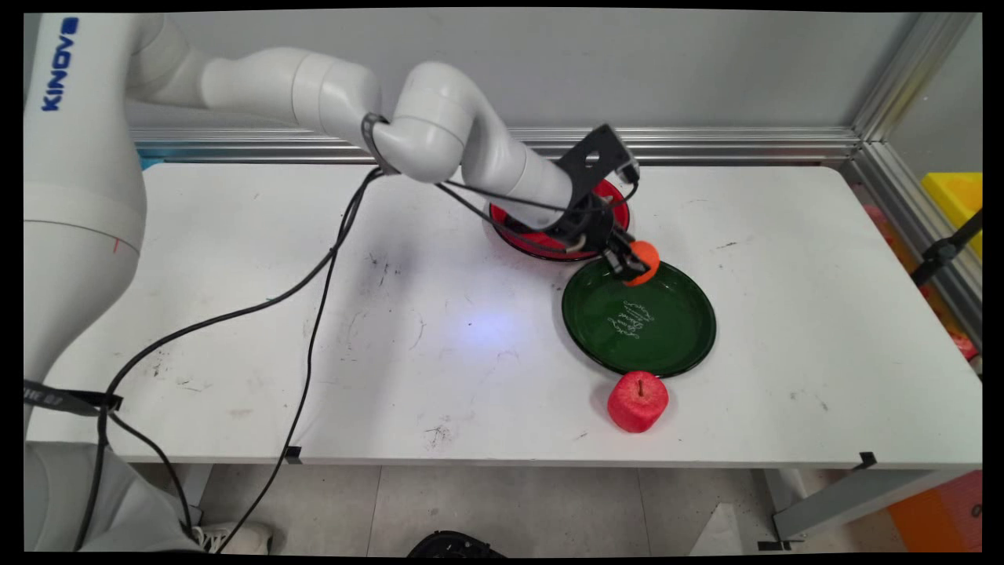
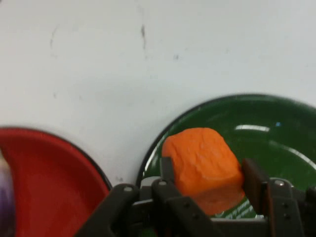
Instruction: Place the picked object on the red plate
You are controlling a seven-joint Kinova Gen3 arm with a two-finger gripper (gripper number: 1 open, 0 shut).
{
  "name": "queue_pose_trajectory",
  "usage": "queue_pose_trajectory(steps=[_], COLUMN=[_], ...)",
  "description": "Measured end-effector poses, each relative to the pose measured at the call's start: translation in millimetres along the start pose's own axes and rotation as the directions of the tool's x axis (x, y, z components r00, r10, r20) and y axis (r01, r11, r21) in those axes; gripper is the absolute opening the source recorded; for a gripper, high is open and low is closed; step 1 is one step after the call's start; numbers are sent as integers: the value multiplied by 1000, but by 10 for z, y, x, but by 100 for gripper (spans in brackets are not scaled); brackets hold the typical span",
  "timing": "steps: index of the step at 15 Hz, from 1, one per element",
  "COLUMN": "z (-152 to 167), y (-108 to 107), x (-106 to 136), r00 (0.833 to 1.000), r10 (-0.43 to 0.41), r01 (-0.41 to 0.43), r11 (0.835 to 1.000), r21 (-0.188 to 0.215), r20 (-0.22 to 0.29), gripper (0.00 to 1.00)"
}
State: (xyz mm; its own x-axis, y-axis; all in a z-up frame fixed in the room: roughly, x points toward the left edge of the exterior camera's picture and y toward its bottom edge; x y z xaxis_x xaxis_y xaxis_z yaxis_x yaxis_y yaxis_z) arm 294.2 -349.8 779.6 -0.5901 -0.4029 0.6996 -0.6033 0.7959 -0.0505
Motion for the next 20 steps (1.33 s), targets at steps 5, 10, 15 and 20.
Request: queue_pose_trajectory(steps=[5,10,15,20], z=[-291,-498,-579,-582], y=[-146,-427,-702,-892], x=[168,98,-84,-287], r00=[998,995,991,986], r10=[51,102,135,163], r01=[-51,-101,-135,-163], r11=[999,994,990,986], r21=[8,34,50,41], r20=[-29,-17,5,25], gripper=[0,0,0,0])
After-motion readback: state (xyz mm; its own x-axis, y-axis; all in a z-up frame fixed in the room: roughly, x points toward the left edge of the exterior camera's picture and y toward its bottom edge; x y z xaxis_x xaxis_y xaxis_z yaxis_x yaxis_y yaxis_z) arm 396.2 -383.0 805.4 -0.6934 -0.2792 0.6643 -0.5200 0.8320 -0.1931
